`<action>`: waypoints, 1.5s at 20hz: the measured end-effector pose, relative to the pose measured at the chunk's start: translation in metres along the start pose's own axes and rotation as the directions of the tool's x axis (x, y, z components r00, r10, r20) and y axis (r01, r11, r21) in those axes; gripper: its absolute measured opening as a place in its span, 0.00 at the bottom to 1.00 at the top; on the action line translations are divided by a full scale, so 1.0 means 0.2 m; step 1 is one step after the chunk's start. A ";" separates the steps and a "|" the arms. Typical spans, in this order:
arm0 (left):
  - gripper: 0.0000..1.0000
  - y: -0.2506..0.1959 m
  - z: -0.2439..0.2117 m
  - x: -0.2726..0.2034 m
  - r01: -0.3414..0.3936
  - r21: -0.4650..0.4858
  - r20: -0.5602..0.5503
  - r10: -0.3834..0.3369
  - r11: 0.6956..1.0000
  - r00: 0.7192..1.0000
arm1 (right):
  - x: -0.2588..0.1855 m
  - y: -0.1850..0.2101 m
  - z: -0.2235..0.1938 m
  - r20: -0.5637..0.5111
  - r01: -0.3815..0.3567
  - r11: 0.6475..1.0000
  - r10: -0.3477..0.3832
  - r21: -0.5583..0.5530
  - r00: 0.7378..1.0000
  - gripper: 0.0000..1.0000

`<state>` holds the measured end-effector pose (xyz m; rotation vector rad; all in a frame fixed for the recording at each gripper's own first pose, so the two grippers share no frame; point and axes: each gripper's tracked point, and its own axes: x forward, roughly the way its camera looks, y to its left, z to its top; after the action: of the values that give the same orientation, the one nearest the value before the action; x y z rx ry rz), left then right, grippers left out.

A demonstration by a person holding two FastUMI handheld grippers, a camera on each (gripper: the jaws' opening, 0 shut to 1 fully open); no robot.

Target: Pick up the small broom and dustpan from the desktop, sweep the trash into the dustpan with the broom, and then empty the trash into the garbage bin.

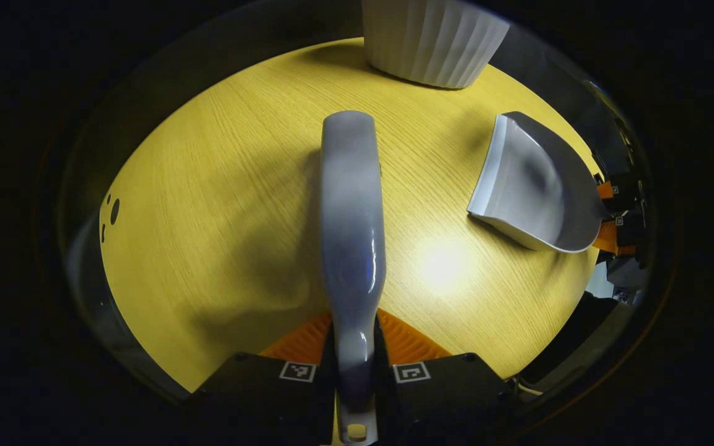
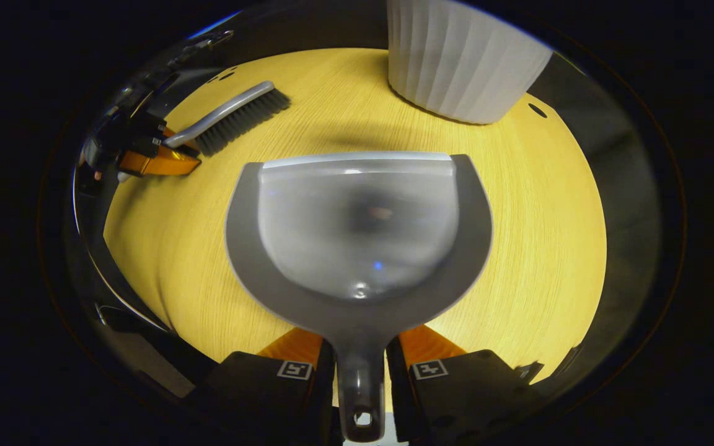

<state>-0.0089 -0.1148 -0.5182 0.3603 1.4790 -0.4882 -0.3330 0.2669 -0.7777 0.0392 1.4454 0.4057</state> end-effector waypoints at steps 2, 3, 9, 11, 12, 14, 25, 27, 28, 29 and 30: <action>0.32 0.01 0.00 -0.01 -0.010 0.004 -0.006 0.010 1.000 1.000 | -0.02 0.00 0.01 -0.003 -0.007 1.000 0.007 0.018 1.000 0.50; 0.36 0.02 -0.01 0.00 -0.020 0.010 -0.020 0.020 1.000 1.000 | -0.03 -0.01 0.02 0.003 -0.012 1.000 0.012 0.018 1.000 0.45; 0.98 0.12 0.02 -0.12 -0.144 0.063 0.015 0.144 0.988 0.990 | -0.15 -0.01 0.06 0.053 -0.022 0.999 0.020 0.033 0.998 1.00; 0.98 0.15 0.06 -0.21 -0.193 0.079 0.069 0.188 0.978 0.980 | -0.24 -0.01 0.08 0.092 -0.016 0.999 0.012 0.035 0.996 0.99; 0.98 0.15 0.06 -0.25 -0.210 0.081 0.103 0.202 0.974 0.974 | -0.30 -0.01 0.11 0.128 -0.014 0.999 0.008 0.045 0.992 1.00; 0.98 0.13 0.09 -0.38 -0.240 0.070 0.183 0.224 0.968 0.957 | -0.45 -0.03 0.17 0.208 -0.004 0.997 -0.013 0.079 0.978 1.00; 0.98 -0.09 0.32 -1.29 -0.136 -0.213 0.695 0.248 0.967 0.674 | -1.32 0.02 0.59 0.680 0.182 0.977 -0.209 0.111 0.703 0.99; 0.98 -0.11 0.36 -1.46 -0.146 -0.240 0.757 0.279 0.960 0.591 | -1.44 0.04 0.66 0.730 0.207 0.970 -0.231 0.125 0.643 0.98; 0.98 -0.12 0.38 -1.55 -0.144 -0.244 0.789 0.283 0.959 0.546 | -1.51 0.05 0.70 0.753 0.210 0.968 -0.240 0.137 0.613 0.98; 0.97 -0.14 0.40 -1.63 -0.138 -0.246 0.820 0.282 0.959 0.497 | -1.57 0.06 0.74 0.775 0.213 0.966 -0.246 0.146 0.582 0.98; 0.98 -0.15 0.41 -1.72 -0.129 -0.254 0.846 0.285 0.959 0.451 | -1.64 0.07 0.77 0.797 0.221 0.963 -0.256 0.157 0.548 0.98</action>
<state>0.0365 -0.1518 -0.1679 0.1076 0.4130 -0.2674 -0.2111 0.2165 -0.4410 0.0491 0.5059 0.0860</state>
